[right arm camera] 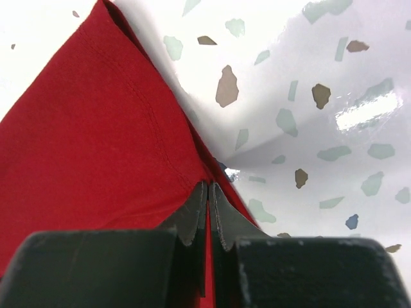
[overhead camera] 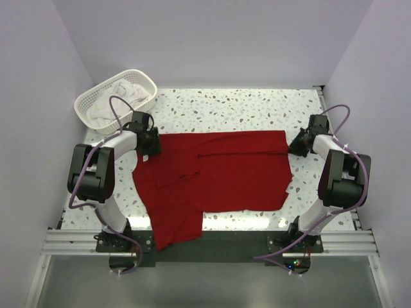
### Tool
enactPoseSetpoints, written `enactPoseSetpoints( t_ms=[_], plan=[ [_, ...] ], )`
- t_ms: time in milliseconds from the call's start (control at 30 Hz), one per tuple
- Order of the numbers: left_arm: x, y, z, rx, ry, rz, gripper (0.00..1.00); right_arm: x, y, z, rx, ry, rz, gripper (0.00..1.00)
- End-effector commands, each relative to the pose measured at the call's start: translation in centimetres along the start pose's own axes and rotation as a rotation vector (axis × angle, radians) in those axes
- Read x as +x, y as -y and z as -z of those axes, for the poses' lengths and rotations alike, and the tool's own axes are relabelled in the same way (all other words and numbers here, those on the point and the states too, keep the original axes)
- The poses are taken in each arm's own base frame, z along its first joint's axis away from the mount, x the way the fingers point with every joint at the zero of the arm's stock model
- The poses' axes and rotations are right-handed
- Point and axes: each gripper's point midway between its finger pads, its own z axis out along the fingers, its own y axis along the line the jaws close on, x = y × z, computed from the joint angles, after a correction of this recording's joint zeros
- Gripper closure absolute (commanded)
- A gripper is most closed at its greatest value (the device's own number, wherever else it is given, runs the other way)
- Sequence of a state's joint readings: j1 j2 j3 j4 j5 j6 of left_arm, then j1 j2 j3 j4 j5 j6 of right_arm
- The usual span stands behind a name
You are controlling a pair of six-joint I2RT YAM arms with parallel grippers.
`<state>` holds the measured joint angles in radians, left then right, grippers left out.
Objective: Fold and stack the t-shirts
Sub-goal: Fold the tshirt
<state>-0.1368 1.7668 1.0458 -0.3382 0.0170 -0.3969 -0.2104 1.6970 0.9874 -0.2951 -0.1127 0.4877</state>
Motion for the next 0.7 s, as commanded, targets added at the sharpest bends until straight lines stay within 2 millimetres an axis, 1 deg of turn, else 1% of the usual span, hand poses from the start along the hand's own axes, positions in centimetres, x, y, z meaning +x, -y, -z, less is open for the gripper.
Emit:
enactPoseSetpoints(
  t_ms=[0,133,233,300,367,500,567,600,633,667],
  plan=[
    [0.1,-2.0,-0.4,-0.073,-0.016,-0.019,0.47,-2.6,0.0,1.6,0.033,0.066,0.06,1.0],
    [0.3,-2.8,-0.4,-0.094,-0.027,-0.013,0.48,-2.5,0.1,1.6,0.043,0.051,0.089,1.0],
    [0.1,-3.1,-0.2,-0.107,-0.022,-0.011,0.48,-2.3,0.6,1.6,0.063,0.043,0.097,1.0],
    [0.0,-3.1,-0.2,-0.106,-0.02,-0.011,0.48,-2.2,1.0,1.5,0.081,0.037,0.106,1.0],
    [0.1,-3.1,-0.2,-0.105,-0.022,-0.012,0.48,-2.0,1.2,1.3,0.086,0.029,0.114,0.97],
    [0.0,-2.9,-0.1,-0.092,-0.022,-0.018,0.47,-1.8,1.5,0.5,0.097,0.014,0.12,0.94],
    [-0.1,-2.8,0.1,-0.087,-0.016,-0.02,0.47,-1.8,1.5,0.2,0.099,0.004,0.121,0.88],
    [-0.5,-2.5,0.5,-0.078,0.001,-0.022,0.46,-2.2,1.2,0.4,0.089,0.012,0.125,0.84],
    [-0.6,-2.5,0.7,-0.075,0.006,-0.02,0.46,-2.3,1.1,0.6,0.087,0.016,0.126,0.77],
    [-0.9,-2.4,0.9,-0.072,0.017,-0.018,0.46,-2.8,0.6,1.1,0.072,0.035,0.133,0.73]
  ],
)
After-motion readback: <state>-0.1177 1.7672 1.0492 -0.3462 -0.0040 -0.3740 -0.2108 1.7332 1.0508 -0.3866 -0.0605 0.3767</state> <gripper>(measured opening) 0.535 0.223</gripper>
